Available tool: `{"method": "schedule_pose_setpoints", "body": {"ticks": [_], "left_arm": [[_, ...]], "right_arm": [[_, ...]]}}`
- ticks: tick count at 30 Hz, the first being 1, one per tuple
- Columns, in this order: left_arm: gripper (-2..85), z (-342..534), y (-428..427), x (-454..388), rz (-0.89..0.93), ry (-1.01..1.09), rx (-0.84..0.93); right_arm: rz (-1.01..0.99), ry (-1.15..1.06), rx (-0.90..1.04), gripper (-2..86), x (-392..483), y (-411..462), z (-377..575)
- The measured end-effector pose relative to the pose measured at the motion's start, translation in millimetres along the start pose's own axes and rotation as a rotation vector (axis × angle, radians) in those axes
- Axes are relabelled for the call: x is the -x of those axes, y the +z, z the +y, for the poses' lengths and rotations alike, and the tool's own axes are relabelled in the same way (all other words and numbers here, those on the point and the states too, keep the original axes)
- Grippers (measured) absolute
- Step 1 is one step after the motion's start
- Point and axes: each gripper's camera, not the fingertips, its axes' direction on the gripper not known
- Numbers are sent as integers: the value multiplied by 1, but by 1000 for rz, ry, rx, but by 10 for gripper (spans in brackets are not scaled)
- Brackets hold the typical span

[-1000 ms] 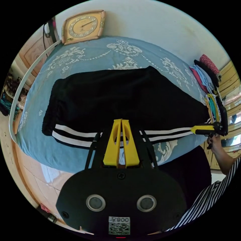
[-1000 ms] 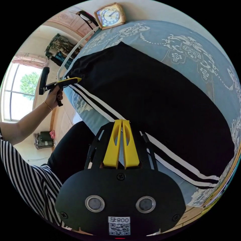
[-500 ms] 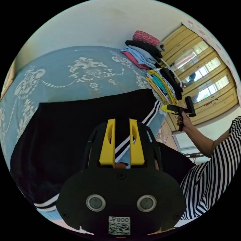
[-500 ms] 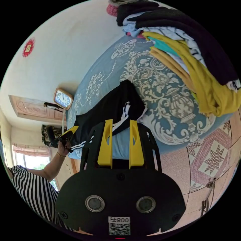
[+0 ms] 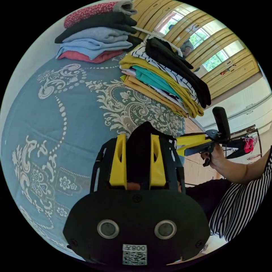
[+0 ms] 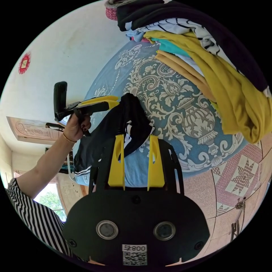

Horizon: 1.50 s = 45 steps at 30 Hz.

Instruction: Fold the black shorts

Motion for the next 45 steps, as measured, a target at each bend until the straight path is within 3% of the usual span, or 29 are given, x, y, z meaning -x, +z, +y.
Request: {"method": "schedule_pose_setpoints", "body": {"ticks": [5, 18, 27, 37, 45], "left_arm": [[116, -50, 37, -1, -37, 89, 130], [56, -92, 48, 9, 33, 148, 184], [36, -92, 35, 15, -5, 147, 195], [33, -32, -68, 32, 95, 179, -70], [33, 82, -157, 62, 105, 120, -210]], "right_arm": [[6, 28, -4, 111, -18, -6, 7], [46, 32, -45, 126, -26, -15, 24], [99, 2, -12, 76, -2, -2, 28], [-103, -300, -124, 68, 88, -32, 49], [-258, -595, -45, 68, 203, 5, 63]]}}
